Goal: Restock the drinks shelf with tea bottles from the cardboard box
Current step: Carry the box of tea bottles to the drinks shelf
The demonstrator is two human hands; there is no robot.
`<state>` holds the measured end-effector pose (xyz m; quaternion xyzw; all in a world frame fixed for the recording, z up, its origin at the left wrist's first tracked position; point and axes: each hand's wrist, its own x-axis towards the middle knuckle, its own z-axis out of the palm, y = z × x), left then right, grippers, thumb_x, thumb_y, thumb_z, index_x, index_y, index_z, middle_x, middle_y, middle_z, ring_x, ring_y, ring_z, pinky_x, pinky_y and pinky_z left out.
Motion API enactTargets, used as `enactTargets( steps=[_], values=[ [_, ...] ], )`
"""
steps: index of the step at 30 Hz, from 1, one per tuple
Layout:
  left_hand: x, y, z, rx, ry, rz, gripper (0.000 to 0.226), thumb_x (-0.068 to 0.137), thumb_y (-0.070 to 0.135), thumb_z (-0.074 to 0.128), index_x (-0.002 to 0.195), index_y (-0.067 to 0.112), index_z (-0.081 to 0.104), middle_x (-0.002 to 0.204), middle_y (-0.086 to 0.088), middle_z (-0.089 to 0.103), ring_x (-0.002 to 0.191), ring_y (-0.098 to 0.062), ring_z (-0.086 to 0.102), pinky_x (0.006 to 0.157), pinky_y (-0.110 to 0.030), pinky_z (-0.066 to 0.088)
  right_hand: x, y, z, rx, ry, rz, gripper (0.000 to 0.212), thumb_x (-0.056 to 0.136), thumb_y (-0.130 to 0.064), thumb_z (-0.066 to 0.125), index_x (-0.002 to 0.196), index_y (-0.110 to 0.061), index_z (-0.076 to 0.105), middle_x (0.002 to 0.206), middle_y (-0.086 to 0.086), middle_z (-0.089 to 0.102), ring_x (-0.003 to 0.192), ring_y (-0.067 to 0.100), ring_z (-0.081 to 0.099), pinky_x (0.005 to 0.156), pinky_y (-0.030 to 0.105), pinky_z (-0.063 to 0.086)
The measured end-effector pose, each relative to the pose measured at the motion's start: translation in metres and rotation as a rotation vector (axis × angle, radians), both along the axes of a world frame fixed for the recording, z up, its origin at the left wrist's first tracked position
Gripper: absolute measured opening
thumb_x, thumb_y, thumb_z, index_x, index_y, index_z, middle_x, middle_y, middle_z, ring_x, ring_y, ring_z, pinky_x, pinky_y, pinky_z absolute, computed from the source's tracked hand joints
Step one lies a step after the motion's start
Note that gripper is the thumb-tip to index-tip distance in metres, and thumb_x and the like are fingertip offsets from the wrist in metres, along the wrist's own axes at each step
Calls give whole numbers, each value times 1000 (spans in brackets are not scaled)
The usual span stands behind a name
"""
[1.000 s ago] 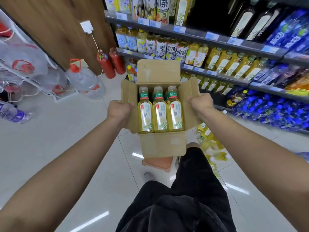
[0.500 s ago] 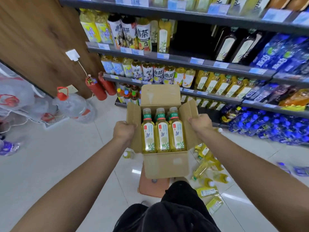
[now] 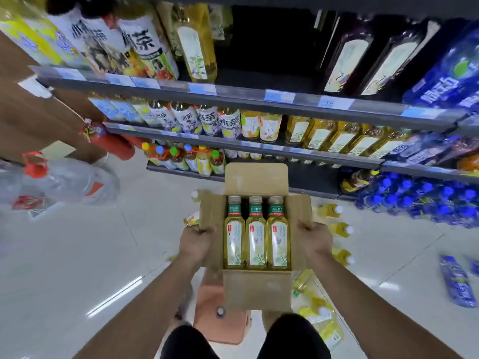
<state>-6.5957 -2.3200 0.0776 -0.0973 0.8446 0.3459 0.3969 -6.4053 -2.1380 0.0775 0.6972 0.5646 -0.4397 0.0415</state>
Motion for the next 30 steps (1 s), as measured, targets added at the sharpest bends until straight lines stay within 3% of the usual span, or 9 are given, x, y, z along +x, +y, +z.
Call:
enactTargets(
  steps=[5, 10, 14, 17, 19, 22, 27, 30],
  values=[
    [-18, 47, -99, -60, -4, -78, 17, 86, 31, 76, 73, 24, 68, 86, -4, 74, 83, -27, 70, 80, -42, 59, -9, 29, -96, 48, -81, -30, 37, 94, -36, 58, 85, -4, 74, 89, 20, 72, 91, 40, 66, 71, 34, 46],
    [-38, 83, -196, -52, 3, -129, 16, 90, 27, 73, 80, 17, 65, 79, -3, 69, 67, -19, 65, 56, -26, 50, -20, 47, -190, 55, -140, -76, 39, 97, -34, 55, 92, 0, 72, 93, 20, 71, 93, 37, 65, 64, 30, 37],
    [-54, 101, -261, -82, 10, -173, 21, 84, 35, 75, 84, 16, 68, 84, -7, 72, 76, -29, 70, 70, -45, 62, -28, 57, -260, 57, -149, -121, 40, 97, -39, 55, 105, -5, 75, 101, 20, 70, 97, 37, 64, 69, 30, 41],
    [-65, 107, -311, -104, 14, -184, 27, 79, 41, 77, 86, 16, 71, 84, -7, 74, 76, -32, 72, 66, -53, 62, -35, 63, -308, 37, -146, -160, 43, 96, -42, 55, 93, -4, 75, 92, 19, 70, 92, 38, 65, 69, 31, 44],
    [-71, 111, -338, -121, 11, -212, 28, 80, 42, 76, 87, 15, 72, 84, -7, 74, 75, -32, 72, 65, -52, 62, -41, 66, -334, 29, -124, -184, 46, 94, -44, 55, 81, -4, 74, 74, 12, 66, 80, 34, 65, 65, 31, 49],
    [-77, 117, -370, -134, 40, -250, 33, 78, 45, 76, 83, 14, 72, 83, -8, 75, 75, -31, 72, 68, -50, 61, -50, 70, -365, -1, -124, -164, 44, 95, -43, 54, 71, -9, 67, 62, 4, 57, 78, 34, 64, 65, 33, 50],
    [-86, 126, -406, -129, 87, -303, 21, 89, 37, 72, 88, 16, 73, 73, 2, 67, 78, -25, 67, 73, -34, 56, -62, 79, -407, 14, -114, -126, 39, 97, -40, 54, 91, -6, 71, 86, 14, 69, 85, 35, 65, 75, 37, 54],
    [-105, 132, -421, -103, 69, -294, 14, 90, 33, 71, 91, 19, 68, 81, 2, 65, 83, -23, 64, 75, -31, 51, -67, 96, -419, 37, -107, -85, 35, 96, -38, 57, 92, -6, 70, 94, 17, 70, 91, 36, 65, 76, 36, 52]
  ],
)
